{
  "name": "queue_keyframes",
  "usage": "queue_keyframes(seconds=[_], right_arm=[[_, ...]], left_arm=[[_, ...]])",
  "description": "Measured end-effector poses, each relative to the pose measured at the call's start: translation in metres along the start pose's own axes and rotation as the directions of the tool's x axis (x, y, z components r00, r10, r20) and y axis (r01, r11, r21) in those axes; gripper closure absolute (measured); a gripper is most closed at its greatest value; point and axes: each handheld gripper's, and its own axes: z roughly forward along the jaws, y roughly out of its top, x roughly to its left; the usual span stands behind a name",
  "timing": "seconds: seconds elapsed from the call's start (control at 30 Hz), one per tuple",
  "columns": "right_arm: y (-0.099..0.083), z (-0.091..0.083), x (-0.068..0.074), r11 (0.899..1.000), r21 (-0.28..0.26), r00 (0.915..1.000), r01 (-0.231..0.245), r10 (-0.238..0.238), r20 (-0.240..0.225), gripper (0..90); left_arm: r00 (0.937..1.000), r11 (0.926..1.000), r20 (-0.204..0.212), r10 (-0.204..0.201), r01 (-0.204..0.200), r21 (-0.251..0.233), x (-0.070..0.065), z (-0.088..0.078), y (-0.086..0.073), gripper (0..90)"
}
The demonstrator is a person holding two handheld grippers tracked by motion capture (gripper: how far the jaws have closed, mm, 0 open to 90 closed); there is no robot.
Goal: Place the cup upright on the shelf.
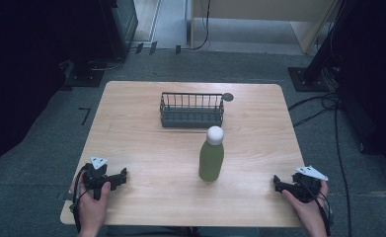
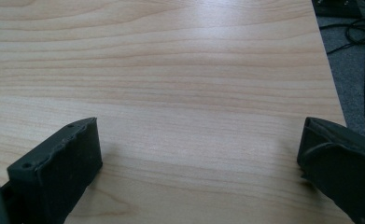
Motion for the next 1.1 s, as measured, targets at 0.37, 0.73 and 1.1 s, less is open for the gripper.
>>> queue_keyframes(seconds=[0.37, 0.73, 1.1], right_arm=[[0.006, -0.007, 0.014, 0.999, -0.031, 0.9998, 0.019, -0.019, -0.001, 0.0], [0.021, -0.016, 0.040, 0.998, -0.059, 0.9960, 0.023, -0.028, -0.085, 0.0], [0.034, -0.031, 0.065, 0.995, -0.091, 0.9852, 0.039, -0.053, -0.163, 0.0]], left_arm=[[1.0000, 1.0000, 0.000, 0.000, 0.000, 0.001, 0.000, 0.000, 0.000, 0.0], [1.0000, 1.0000, 0.000, 0.000, 0.000, 0.000, 0.000, 0.000, 0.000, 0.0], [1.0000, 1.0000, 0.001, 0.000, 0.000, 0.000, 0.000, 0.000, 0.000, 0.0]])
